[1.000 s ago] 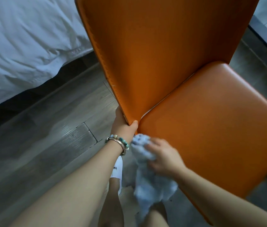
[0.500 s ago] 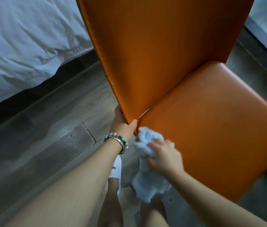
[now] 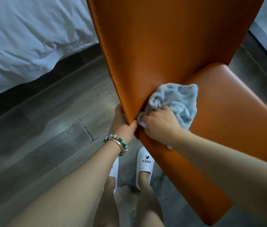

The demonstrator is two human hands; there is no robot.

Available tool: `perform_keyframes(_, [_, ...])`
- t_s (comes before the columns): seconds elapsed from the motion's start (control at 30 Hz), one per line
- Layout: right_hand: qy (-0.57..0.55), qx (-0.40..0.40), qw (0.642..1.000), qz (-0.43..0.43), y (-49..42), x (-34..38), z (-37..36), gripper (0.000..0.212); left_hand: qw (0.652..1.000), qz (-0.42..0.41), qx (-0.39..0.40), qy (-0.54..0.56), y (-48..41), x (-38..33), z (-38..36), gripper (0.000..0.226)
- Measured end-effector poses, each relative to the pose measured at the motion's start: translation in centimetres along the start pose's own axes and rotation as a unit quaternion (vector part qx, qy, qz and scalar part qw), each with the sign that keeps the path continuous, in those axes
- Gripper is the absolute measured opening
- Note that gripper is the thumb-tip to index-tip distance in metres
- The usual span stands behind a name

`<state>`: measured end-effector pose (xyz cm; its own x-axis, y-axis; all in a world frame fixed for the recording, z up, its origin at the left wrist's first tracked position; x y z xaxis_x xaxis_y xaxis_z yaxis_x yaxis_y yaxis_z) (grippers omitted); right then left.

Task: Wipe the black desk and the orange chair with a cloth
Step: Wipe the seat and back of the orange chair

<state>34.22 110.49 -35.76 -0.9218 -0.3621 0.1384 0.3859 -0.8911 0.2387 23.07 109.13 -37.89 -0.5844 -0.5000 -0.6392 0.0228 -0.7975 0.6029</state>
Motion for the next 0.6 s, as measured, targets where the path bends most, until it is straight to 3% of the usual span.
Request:
perform_keyframes(0.07, [-0.032, 0.076, 0.994, -0.076, 1.0, -1.5, -2.6, 0.033, 1.000, 0.006, 0.007, -0.018, -0.1, 0.1, 0.0, 0.052])
perform_keyframes(0.2, [-0.002, 0.094, 0.959, -0.268, 1.5, -8.2, -2.6, 0.047, 0.999, 0.001, 0.020, -0.035, -0.2, 0.1, 0.0, 0.052])
perform_keyframes(0.27, [0.019, 0.111, 0.944, -0.309, 0.5, -10.6, -1.9, 0.054, 0.999, -0.003, 0.020, -0.031, -0.2, 0.1, 0.1, 0.054])
perform_keyframes(0.4, [0.001, 0.145, 0.946, -0.290, -1.5, -10.9, -2.6, 0.056, 0.999, -0.008, 0.016, -0.027, -0.3, 0.2, 0.1, 0.055])
perform_keyframes(0.6, [-0.009, 0.149, 0.970, -0.191, -2.6, -7.1, -2.9, 0.039, 0.999, -0.002, -0.003, -0.044, -0.6, 0.5, 0.0, 0.051])
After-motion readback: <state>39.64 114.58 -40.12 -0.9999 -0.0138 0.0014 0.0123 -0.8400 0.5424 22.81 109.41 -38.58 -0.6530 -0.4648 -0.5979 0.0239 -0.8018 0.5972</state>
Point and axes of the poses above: each hand's wrist, its own y-axis away from the middle knuckle, its own z-axis out of the back of the hand, x = y × z, the point moved 7 cm from there along -y, towards the middle knuckle, and after that the axes turned 9 degrees about -y, right-handed, at the moved point
